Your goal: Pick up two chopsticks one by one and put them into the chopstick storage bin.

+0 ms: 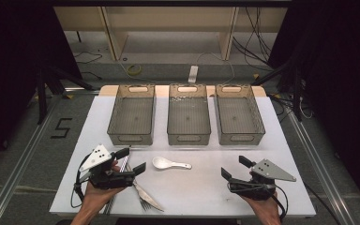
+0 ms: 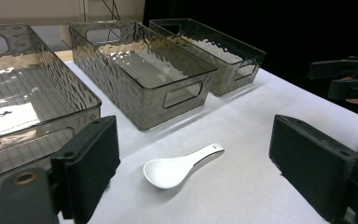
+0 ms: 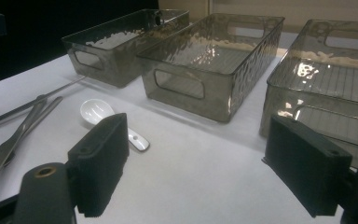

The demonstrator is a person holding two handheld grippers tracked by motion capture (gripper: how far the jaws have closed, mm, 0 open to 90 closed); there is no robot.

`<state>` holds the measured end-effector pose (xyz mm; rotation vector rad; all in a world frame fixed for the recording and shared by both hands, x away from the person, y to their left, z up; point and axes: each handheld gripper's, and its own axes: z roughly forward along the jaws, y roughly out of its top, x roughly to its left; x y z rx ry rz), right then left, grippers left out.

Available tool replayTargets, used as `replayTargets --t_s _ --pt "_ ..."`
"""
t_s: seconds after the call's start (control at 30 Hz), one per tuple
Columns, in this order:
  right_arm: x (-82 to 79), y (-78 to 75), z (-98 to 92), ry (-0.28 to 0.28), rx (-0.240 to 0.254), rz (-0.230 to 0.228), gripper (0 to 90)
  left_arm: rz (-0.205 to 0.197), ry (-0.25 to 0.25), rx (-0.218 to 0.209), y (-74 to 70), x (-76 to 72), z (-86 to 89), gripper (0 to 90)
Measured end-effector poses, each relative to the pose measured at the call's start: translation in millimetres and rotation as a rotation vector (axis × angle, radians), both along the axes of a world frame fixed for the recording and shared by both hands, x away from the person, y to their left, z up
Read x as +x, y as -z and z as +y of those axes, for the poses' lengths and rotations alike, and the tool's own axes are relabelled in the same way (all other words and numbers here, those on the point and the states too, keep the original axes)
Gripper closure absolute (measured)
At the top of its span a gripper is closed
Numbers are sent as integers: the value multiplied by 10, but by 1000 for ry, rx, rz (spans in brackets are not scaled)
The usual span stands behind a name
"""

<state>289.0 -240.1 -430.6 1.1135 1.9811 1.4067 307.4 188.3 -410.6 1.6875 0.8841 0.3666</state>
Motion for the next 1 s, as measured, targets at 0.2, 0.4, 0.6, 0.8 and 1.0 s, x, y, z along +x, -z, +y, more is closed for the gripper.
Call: replayTargets --t_s 0.2,0.4,0.6,0.8,1.0 --pt "-4 -2 -2 0 -2 3 228 14 -5 -4 1 18 18 150" --pt "-6 -6 4 1 -8 0 228 26 -17 10 -20 47 42 150" --pt "-6 -8 7 -4 -17 8 229 75 -48 25 -83 94 103 150" --pt "-6 -6 12 -12 -21 18 230 183 -77 60 -97 175 134 150" --pt "-2 7 28 -22 -24 30 231 299 -126 123 -116 340 258 154"
